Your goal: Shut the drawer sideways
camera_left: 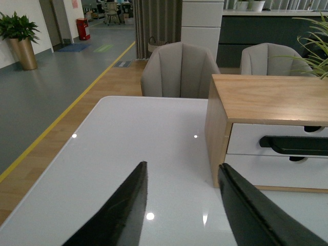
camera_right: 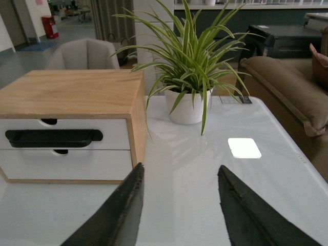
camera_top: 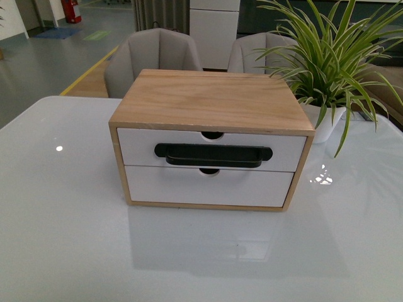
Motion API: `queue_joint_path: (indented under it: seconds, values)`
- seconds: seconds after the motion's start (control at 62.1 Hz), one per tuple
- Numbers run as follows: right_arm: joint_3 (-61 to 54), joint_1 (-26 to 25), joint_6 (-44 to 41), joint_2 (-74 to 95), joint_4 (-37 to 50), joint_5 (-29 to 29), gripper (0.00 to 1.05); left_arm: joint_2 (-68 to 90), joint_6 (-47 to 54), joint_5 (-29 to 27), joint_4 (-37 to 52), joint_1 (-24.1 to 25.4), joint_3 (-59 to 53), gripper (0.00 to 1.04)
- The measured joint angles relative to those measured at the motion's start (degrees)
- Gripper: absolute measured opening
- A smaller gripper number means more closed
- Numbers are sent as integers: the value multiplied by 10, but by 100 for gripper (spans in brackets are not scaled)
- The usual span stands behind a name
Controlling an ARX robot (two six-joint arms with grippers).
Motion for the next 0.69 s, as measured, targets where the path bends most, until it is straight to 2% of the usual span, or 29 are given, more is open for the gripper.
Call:
queue_joint_path:
  seconds: [0.113, 0.209, 0.258, 0.693]
  values:
    - [0, 0, 0, 0, 0, 0, 71, 0, 0, 0, 0, 0, 0, 68]
    - [0, 0, 0, 0, 0, 0, 94, 0, 0, 0, 0, 0, 0, 90]
    - [0, 0, 0, 0, 0, 0, 97, 0, 0, 0, 0, 0, 0, 98]
    - [0, 0, 0, 0, 0, 0, 96, 0, 0, 0, 0, 0, 0, 96]
